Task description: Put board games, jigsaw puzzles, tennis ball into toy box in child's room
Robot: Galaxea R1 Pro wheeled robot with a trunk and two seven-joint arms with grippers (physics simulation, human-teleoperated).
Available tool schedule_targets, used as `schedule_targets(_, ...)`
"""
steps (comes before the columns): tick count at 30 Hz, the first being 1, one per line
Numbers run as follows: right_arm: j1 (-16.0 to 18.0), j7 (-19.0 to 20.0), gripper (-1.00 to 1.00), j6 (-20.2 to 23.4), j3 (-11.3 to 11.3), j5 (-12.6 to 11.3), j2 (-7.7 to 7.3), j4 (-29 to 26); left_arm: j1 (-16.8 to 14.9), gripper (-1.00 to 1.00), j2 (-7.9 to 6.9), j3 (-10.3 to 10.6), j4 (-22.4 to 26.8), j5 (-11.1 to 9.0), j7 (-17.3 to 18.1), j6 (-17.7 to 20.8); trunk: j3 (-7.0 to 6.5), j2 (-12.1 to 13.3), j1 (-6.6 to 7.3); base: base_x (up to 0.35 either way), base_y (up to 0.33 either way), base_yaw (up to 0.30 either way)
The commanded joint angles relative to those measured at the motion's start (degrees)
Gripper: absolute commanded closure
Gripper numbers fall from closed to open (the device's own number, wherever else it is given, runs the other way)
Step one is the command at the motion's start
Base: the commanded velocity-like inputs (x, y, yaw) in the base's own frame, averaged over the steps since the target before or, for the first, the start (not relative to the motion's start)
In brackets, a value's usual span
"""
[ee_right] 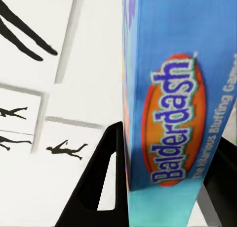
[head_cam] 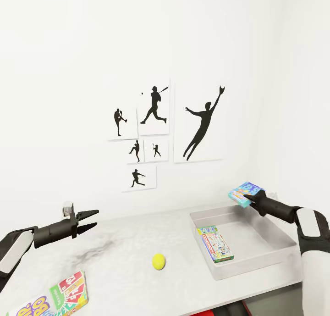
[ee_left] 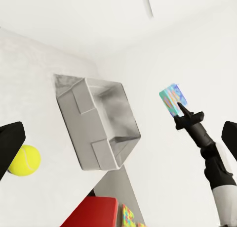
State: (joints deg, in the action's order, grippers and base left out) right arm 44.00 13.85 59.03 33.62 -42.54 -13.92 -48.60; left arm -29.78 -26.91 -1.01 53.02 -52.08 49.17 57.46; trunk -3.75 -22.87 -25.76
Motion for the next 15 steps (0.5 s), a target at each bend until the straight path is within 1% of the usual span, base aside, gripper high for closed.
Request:
schedule_targets(1,0.9,-1.5,1.00,0.2,0.2,0.1,0.06,0.7,0.0,-1.00,0.00,0.0,0.0,0.1,0.2,0.2,0.03,-0.1,-0.02,0.000,0.000,0.000)
schedule_targets(3,4.0,-9.0,1.00,0.1,0.2,0.1,0.21,3.3,0.0,-1.00,0.01,0.0,0.0,0.1,0.2,0.2,0.03,-0.1,-0.02,0.000,0.000,0.000)
schedule_targets(4,4.7,-10.7,1.00,0.0,0.2,0.1,0.24,4.0,0.0,-1.00,0.01,0.0,0.0,0.1,0.2,0.2,0.03,-0.1,-0.02,0.000,0.000,0.000)
schedule_targets(6,7.3,-16.5,1.00,-0.1,0.3,0.0,0.31,7.0,0.0,-1.00,0.01,0.0,0.0,0.1,0.2,0.2,0.03,-0.1,-0.02,0.000,0.000,0.000)
schedule_targets(7,7.7,-17.6,1.00,-0.1,0.5,-0.1,0.32,7.6,0.0,-1.00,0.01,0.0,0.0,0.1,0.2,0.2,0.03,-0.1,-0.02,0.000,0.000,0.000)
schedule_targets(8,8.2,-19.1,1.00,-0.3,1.2,-0.5,0.33,8.5,0.0,-1.00,0.01,0.0,0.0,0.1,0.2,0.2,0.03,-0.1,-0.02,0.000,0.000,0.000)
schedule_targets(9,8.4,-19.6,1.00,-0.4,1.6,-0.8,0.34,8.8,0.0,-1.00,0.01,0.0,0.0,0.1,0.2,0.2,0.03,-0.1,-0.02,0.000,0.000,0.000)
schedule_targets(10,8.7,-20.5,1.00,-0.5,2.6,-1.3,0.44,9.2,0.0,-1.00,0.01,0.0,0.0,0.1,0.2,0.2,0.03,-0.1,-0.02,0.000,0.000,0.000)
schedule_targets(12,8.9,-21.4,1.00,-0.7,3.9,-1.8,0.48,9.7,0.0,-1.00,0.01,0.0,0.0,0.1,0.2,0.2,0.03,-0.1,-0.02,0.000,0.000,0.000)
schedule_targets(15,9.0,-21.8,1.00,-0.7,4.6,-2.1,0.25,10.2,0.0,-1.00,0.01,0.0,0.0,0.1,0.2,0.2,0.03,-0.1,-0.02,0.000,0.000,0.000)
